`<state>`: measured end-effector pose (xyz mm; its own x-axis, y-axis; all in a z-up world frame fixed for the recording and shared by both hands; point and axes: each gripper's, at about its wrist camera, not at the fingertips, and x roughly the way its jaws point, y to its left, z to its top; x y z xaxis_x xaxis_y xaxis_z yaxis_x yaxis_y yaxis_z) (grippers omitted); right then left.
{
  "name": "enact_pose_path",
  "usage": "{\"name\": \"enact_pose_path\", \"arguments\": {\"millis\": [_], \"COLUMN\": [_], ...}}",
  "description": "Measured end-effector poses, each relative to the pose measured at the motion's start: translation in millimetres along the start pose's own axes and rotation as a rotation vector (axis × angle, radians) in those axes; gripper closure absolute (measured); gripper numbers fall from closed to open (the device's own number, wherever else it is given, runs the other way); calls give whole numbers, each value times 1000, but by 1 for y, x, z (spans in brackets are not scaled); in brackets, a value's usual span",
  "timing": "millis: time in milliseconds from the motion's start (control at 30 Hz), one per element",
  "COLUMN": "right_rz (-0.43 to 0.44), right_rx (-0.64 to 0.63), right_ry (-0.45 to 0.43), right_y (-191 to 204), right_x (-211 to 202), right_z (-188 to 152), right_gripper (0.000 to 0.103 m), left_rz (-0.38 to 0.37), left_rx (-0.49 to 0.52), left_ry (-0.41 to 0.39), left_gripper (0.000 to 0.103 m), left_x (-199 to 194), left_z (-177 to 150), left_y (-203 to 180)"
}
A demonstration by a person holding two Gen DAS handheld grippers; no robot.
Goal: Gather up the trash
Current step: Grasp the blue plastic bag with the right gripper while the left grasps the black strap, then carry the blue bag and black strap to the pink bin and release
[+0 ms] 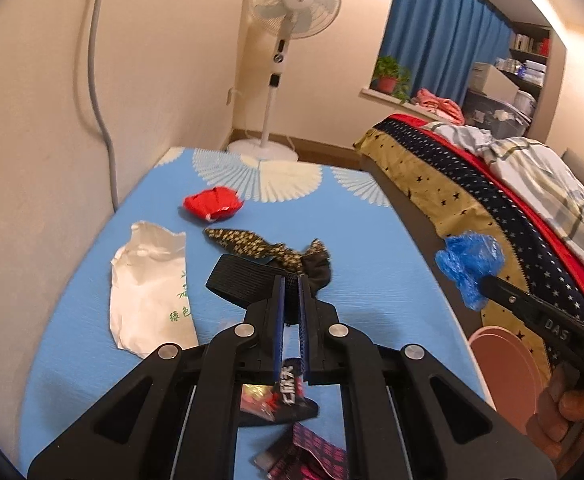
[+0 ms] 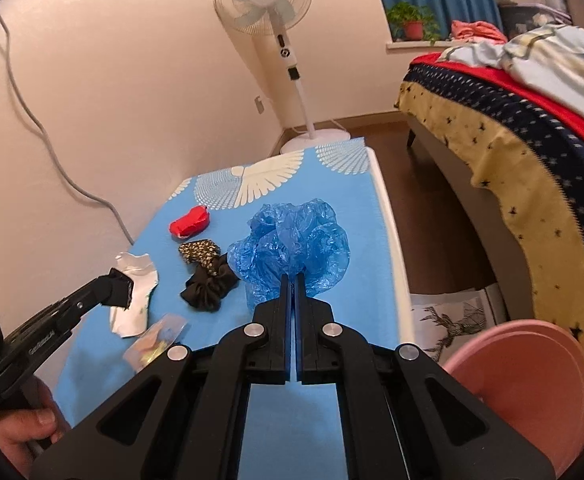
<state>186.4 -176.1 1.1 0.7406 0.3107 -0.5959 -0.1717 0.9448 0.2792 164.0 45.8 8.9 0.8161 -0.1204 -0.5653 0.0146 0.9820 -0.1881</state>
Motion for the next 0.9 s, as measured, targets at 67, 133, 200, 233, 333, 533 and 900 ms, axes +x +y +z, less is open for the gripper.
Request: {"name": "enact_pose_path", "arguments": {"millis": [67, 133, 200, 233, 333, 533, 900], "right_rz": [-5, -9, -16, -19, -28, -48, -91], "right_rx": [2, 3, 5, 5, -3, -14, -43], "right_ry": [-17, -33, -48, -53, -74, -118, -174], "right_y": [-2, -3, -4, -5, -7, -14, -24], "right_x": [-16, -35, -53, -61, -86, -135, -169], "right_z": [-3, -5, -7, -7, -8, -7, -27], "right_gripper": [102, 102, 102, 102, 102, 102, 102], "left_rz": [-5, -11, -24, -31, -41, -61, -78], "left_rx": [20, 30, 27, 22, 19, 34, 51], "left_ry": [-11, -20, -24, -25, -28, -49, -86], "left_gripper": [97, 97, 97, 97, 97, 97, 97], "left_x": [-9, -17, -24, -29, -42, -67, -89], "left_z": [-1, -2, -4, -5, -6, -8, -30], "left_y": [-7, -14, -18, -20, -29, -49, -65]}}
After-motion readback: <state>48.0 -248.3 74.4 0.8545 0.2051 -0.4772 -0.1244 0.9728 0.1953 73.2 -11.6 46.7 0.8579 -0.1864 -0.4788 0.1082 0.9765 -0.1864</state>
